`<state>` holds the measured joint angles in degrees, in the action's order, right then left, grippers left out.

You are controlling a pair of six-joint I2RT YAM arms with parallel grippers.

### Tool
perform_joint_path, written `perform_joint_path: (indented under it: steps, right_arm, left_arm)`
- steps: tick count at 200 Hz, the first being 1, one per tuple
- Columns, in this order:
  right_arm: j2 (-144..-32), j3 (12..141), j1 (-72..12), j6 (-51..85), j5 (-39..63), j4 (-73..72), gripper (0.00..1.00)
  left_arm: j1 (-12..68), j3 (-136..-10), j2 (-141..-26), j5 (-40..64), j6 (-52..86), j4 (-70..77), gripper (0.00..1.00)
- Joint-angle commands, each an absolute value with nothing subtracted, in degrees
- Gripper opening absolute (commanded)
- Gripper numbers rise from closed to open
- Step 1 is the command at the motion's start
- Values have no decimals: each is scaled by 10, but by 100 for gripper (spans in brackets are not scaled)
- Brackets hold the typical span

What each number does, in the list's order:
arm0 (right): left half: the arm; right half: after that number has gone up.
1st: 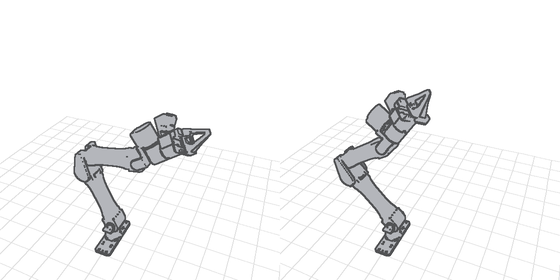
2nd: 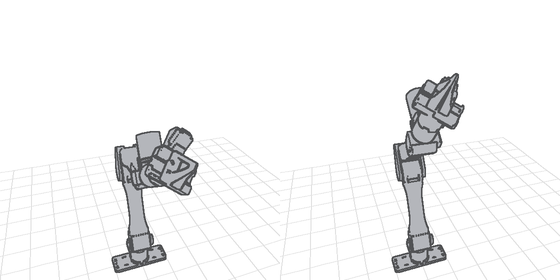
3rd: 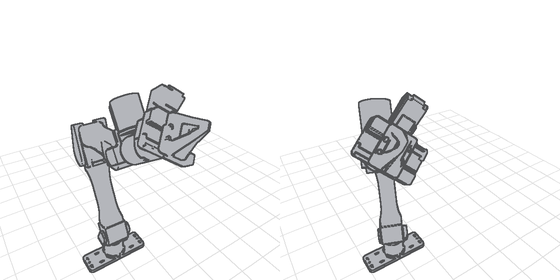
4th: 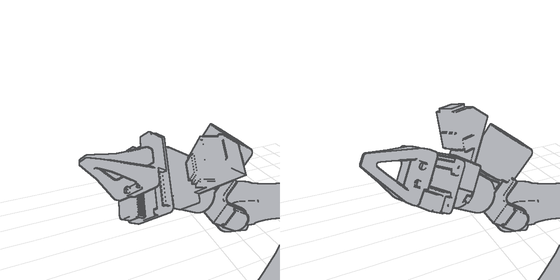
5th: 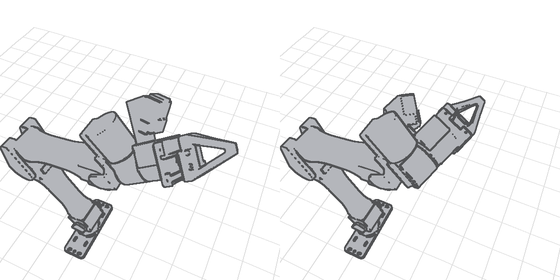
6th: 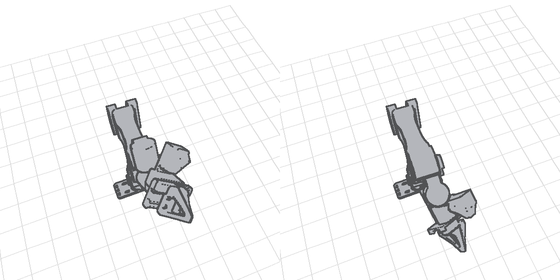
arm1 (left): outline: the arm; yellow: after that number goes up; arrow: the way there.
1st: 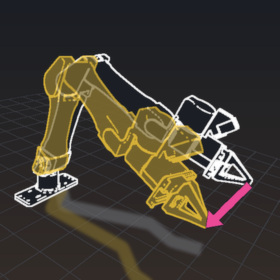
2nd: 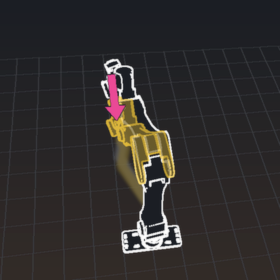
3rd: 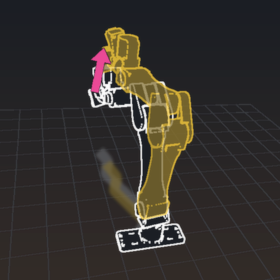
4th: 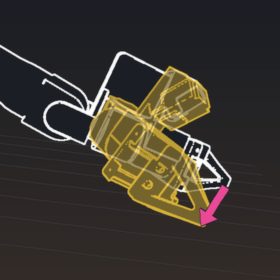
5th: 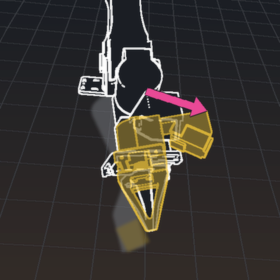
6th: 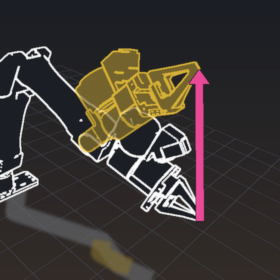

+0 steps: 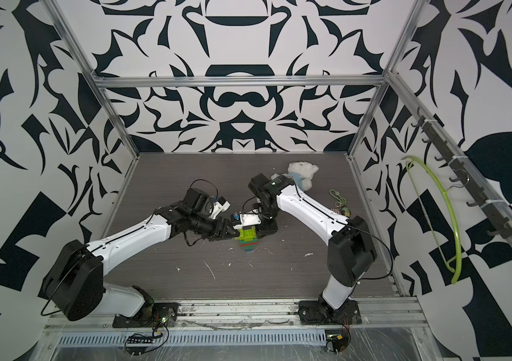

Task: Assemble a carrot with lego
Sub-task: Assemble the lego brick with the lego brick, then adjust the lego brick at the center of the board.

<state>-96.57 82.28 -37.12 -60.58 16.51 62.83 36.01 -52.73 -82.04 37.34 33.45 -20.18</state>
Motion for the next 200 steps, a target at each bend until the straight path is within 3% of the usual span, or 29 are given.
perform_joint_path:
  steps: [1,21,33,77,103,146,200]
  right_arm:
    - [-945,820,-373,-604,184,625,56]
    - [-931,815,-372,-600,194,612,58]
    - [-922,813,-366,-593,204,604,65]
    - [-843,778,-329,-499,275,529,64]
    - [-762,698,-302,-361,304,413,63]
    - [-646,442,-275,-197,371,109,70]
    - [-675,329,-244,-130,404,-87,72]
  left_arm:
    - [360,-545,-821,369,334,-223,57]
    - [360,-548,-821,370,335,-225,57]
    - [360,-551,-820,369,336,-227,57]
    - [360,-567,-810,376,341,-221,63]
    - [360,-581,-794,376,333,-218,67]
    - [318,-595,-763,353,302,-246,70]
    - [293,-618,-750,345,276,-283,70]
